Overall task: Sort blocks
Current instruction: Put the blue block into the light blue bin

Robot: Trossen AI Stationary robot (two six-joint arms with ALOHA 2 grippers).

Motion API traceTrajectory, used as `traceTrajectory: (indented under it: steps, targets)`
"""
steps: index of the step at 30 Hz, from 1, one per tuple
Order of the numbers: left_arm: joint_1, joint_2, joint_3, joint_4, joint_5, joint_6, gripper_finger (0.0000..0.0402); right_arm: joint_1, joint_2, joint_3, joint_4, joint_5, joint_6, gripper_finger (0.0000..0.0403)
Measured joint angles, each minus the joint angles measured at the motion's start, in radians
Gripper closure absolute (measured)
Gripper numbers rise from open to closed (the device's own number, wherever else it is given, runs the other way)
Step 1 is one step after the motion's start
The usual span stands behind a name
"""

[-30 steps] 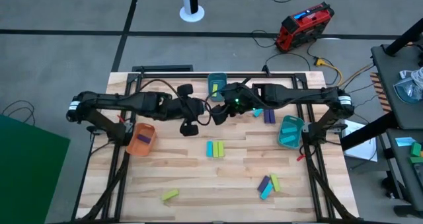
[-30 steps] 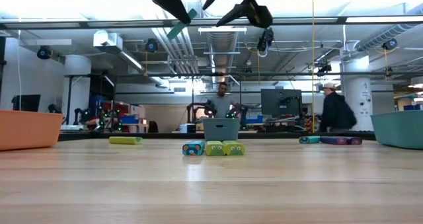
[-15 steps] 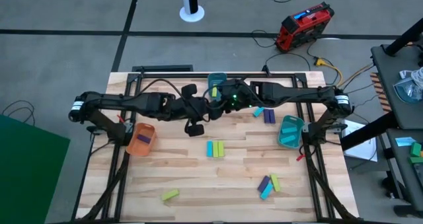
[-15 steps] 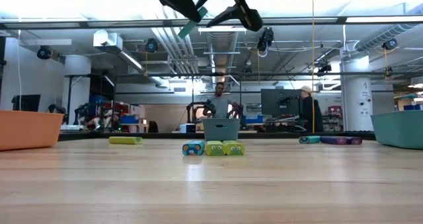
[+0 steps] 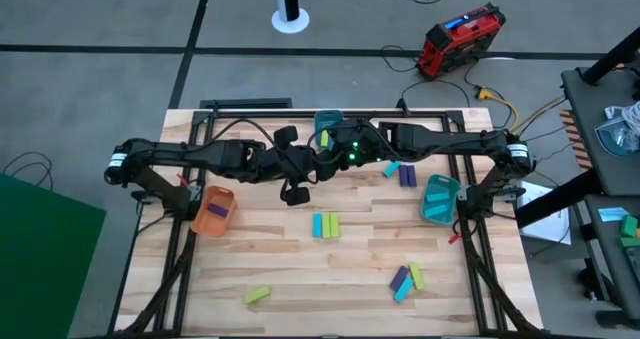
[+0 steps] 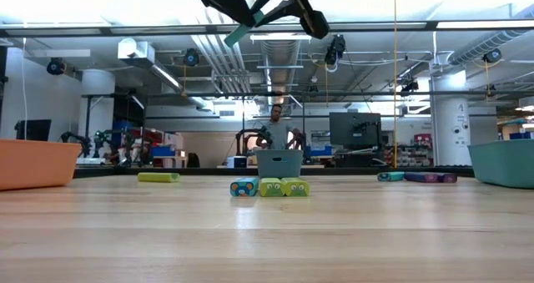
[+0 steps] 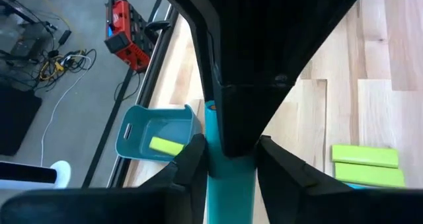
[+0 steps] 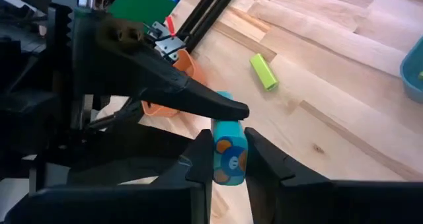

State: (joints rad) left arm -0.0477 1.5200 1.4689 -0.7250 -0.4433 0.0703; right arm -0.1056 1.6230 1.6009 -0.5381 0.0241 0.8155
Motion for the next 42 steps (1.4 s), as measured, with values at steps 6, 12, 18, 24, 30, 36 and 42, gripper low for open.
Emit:
traceTrajectory:
  steps: [6, 12, 18, 24, 30, 36, 42]
  targets:
    - [-0.001, 0.000, 0.002, -0.014, 0.007, -0.003, 0.0283, -0.019, -0.008, 0.000, -0.111, 0.003, -0.051, 0.0355]
    - [-0.002, 0.000, 0.004, -0.173, 0.006, -0.052, 0.0279, -0.087, -0.051, -0.003, -0.798, 0.013, -0.068, 0.0355]
    - [0.000, -0.001, 0.001, -0.208, -0.022, -0.068, 0.0277, -0.107, -0.135, -0.055, -0.975, 0.017, -0.039, 0.0355]
    - [0.005, -0.001, -0.002, -0.221, -0.043, -0.094, 0.0276, -0.109, -0.251, -0.213, -1.014, 0.071, 0.080, 0.0355]
    - [0.008, -0.002, -0.005, -0.226, -0.045, -0.090, 0.0276, -0.104, -0.415, -0.459, -1.014, 0.044, 0.164, 0.0355]
    - [0.026, -0.002, -0.005, -0.225, -0.045, -0.080, 0.0276, -0.104, -0.577, -0.636, -1.013, 0.001, 0.264, 0.0355]
    - [0.054, -0.002, -0.005, -0.208, -0.045, -0.079, 0.0276, -0.104, -0.672, -0.730, -0.906, 0.002, 0.333, 0.0355]
